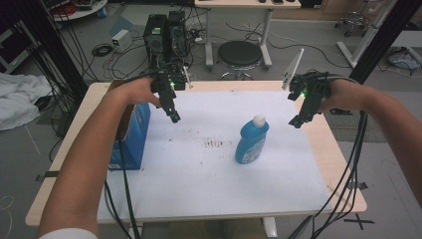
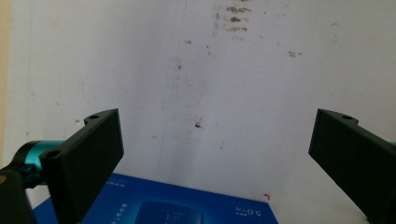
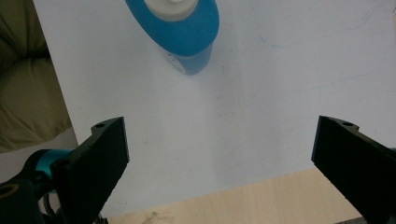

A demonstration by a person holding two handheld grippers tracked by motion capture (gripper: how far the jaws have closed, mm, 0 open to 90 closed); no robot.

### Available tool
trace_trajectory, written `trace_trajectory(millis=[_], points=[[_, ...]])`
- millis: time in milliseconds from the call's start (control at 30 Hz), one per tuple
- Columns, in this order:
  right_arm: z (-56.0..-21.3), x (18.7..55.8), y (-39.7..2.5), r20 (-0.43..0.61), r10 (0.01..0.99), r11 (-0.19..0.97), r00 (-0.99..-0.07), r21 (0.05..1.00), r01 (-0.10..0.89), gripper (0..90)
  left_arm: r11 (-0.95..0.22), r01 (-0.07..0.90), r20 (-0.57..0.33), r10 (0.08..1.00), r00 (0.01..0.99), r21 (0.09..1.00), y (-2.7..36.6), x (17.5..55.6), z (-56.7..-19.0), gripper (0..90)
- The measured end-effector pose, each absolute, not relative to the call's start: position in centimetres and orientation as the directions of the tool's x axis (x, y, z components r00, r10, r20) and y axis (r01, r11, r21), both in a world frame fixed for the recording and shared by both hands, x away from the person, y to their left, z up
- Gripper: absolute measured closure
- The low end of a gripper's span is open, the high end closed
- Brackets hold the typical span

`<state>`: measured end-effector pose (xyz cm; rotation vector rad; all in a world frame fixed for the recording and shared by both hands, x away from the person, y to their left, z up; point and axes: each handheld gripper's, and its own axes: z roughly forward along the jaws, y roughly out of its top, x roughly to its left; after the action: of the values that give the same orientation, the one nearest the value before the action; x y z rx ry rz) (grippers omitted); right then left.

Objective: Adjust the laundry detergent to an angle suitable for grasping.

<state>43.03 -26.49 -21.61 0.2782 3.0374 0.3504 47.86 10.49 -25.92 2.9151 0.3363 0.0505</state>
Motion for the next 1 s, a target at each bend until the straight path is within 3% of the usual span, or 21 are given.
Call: trace_trajectory(millis=[467,833,967,1000], points=[[-21.64,42.92,-26.42,-0.047,0.180,0.959,-0.983,0.232,0.164,3.0,-0.945,0.235,0.021,0.245,0.969,0.226,10.50,47.71,-25.66,3.1],[-21.51,42.80,-26.66,-0.060,0.178,0.957,-0.982,0.243,0.158,3.0,-0.902,0.250,0.062,0.290,0.955,0.353,10.16,47.57,-25.83,3.1],[-21.71,42.97,-26.47,-0.056,0.172,0.958,-0.983,0.240,0.154,3.0,-0.858,0.270,0.082,0.337,0.938,0.436,10.40,47.57,-26.24,3.1],[-21.72,42.96,-26.42,-0.052,0.178,0.958,-0.983,0.239,0.161,3.0,-0.827,0.273,0.097,0.364,0.926,0.492,10.48,47.48,-26.45,3.1]])
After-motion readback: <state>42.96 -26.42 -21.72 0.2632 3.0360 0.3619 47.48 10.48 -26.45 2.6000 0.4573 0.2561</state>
